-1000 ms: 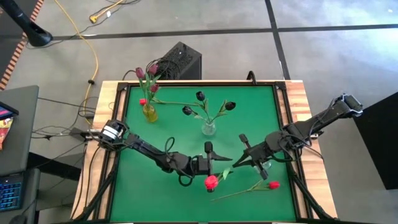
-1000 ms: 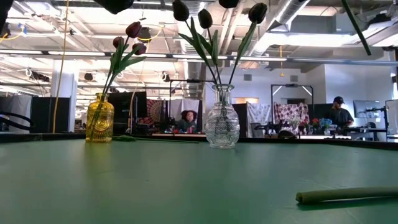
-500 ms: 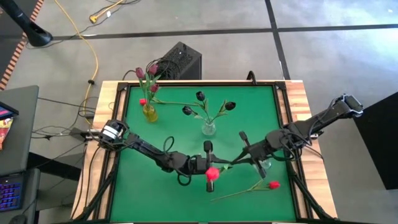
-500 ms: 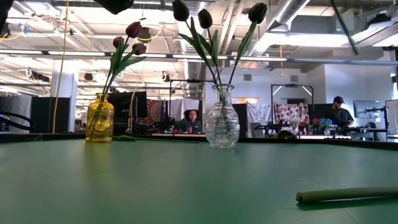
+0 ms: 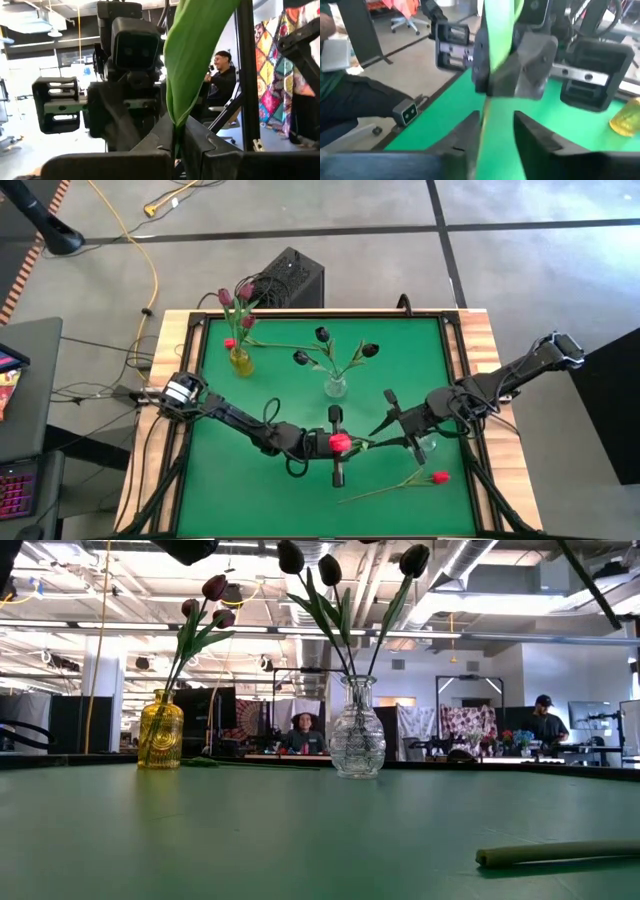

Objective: Sort flowers into vase by color
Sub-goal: Put the center red flower into the right transparent vase

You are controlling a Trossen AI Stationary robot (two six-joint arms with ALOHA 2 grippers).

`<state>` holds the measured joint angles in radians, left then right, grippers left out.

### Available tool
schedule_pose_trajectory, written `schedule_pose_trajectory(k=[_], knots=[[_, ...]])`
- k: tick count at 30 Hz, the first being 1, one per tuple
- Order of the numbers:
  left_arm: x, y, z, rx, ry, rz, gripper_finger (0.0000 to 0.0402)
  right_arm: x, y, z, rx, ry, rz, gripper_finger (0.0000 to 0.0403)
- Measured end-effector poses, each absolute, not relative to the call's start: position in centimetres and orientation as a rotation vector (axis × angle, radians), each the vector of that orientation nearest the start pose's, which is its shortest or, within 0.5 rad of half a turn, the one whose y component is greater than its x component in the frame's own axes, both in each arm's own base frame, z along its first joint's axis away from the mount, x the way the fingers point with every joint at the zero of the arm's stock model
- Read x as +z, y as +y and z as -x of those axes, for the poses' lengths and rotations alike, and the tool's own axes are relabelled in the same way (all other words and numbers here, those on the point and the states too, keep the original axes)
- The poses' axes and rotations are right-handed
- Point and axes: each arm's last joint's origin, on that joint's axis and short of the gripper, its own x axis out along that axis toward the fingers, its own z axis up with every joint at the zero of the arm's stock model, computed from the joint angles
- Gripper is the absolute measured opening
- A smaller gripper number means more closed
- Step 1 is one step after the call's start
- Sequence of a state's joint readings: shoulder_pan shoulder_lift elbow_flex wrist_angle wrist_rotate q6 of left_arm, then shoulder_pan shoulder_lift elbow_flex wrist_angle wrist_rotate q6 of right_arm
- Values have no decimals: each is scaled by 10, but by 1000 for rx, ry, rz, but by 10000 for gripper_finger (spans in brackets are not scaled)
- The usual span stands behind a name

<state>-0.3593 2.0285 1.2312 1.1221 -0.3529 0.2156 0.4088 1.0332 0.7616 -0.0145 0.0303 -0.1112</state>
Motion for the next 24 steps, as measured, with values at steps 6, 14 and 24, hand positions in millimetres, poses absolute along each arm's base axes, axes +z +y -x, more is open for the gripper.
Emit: schedule_pose_trajectory(k=[6, 14, 24], knots=[[249, -144, -414, 35, -239, -76, 0, 290, 83, -195, 372, 404, 100, 254], [299, -156, -423, -51, -119, -102, 0, 298, 69, -165, 313, 471, -13, 269], [319, -151, -444, -124, -119, -71, 0, 303, 54, -137, 201, 494, -87, 270]])
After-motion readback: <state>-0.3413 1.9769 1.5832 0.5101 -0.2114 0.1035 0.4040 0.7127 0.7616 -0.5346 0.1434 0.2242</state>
